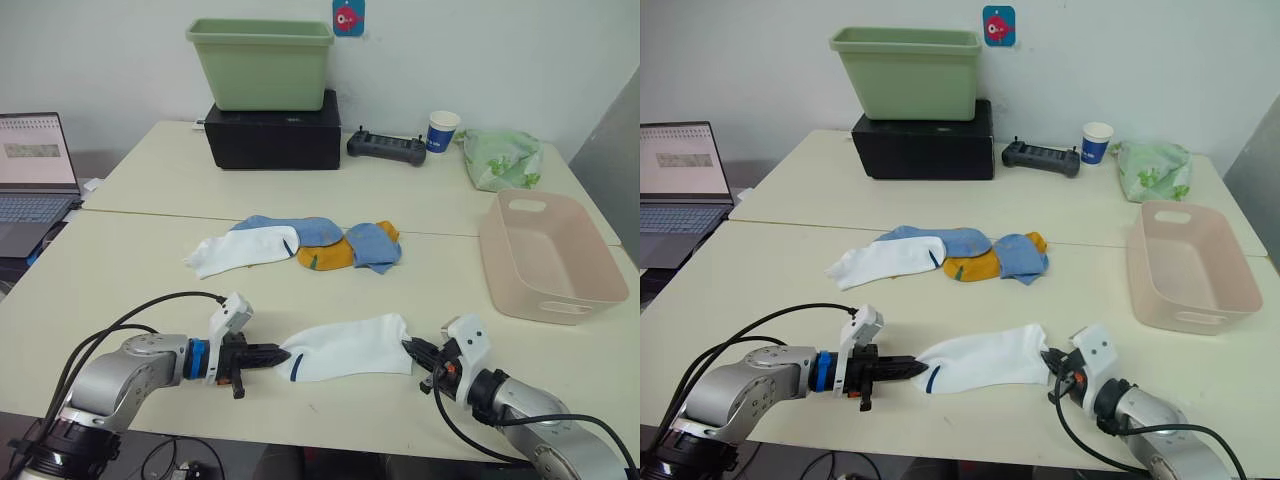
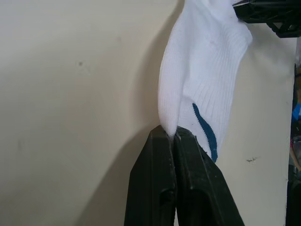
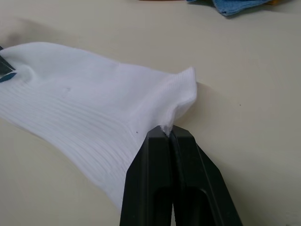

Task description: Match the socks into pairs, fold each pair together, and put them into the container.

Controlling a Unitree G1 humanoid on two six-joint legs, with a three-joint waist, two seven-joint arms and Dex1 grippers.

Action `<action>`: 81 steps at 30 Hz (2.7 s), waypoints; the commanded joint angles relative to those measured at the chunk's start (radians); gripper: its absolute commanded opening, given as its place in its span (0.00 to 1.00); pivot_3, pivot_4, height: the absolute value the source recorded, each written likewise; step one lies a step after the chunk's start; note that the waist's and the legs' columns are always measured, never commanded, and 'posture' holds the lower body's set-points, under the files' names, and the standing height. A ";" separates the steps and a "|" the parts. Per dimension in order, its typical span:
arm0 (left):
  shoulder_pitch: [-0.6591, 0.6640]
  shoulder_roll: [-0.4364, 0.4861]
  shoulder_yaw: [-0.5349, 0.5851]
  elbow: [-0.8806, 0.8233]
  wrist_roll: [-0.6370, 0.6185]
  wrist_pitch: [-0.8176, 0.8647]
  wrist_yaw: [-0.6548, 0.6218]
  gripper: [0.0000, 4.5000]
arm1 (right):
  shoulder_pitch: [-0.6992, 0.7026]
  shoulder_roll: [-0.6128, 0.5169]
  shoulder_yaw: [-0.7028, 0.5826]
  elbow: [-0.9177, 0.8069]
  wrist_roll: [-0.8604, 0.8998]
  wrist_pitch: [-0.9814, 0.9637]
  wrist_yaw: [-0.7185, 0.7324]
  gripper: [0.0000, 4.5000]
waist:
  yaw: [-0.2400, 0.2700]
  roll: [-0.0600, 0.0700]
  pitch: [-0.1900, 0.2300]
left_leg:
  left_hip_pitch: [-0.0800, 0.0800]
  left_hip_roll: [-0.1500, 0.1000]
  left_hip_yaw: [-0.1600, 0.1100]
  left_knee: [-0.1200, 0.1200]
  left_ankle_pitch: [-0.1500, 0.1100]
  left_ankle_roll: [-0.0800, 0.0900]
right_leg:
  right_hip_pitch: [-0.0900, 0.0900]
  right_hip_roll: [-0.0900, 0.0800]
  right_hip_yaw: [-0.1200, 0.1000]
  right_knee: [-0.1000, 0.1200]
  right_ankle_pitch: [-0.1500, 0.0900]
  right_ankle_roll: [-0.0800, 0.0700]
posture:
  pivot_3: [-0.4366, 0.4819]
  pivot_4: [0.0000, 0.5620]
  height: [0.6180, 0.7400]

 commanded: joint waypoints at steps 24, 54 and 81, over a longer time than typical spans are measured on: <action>0.067 0.105 0.178 -0.108 0.206 -0.419 0.017 0.90 | -0.052 -0.117 -0.178 0.002 0.071 -0.083 0.112 0.99 | -0.002 0.000 0.002 | -0.001 0.001 0.000 -0.001 0.000 0.000 | -0.001 0.001 0.000 0.000 0.000 0.000 | 0.48 0.27 0.64; -0.153 -0.025 -0.222 0.238 0.623 -1.102 -0.185 0.20 | -0.034 -0.422 -0.040 0.101 -0.183 -0.571 0.456 1.00 | 0.003 0.002 0.003 | 0.000 0.000 0.002 0.002 0.000 0.000 | 0.004 0.001 0.000 -0.002 0.001 0.001 | 0.48 0.27 0.64; -0.112 -0.015 -0.216 0.107 0.592 -0.998 -0.183 0.00 | -0.338 -0.404 0.193 0.254 -0.276 -0.437 0.627 0.06 | 0.004 0.002 0.003 | 0.001 0.000 0.000 0.002 0.000 0.001 | 0.004 0.001 -0.001 0.001 0.001 0.001 | 0.48 0.27 0.64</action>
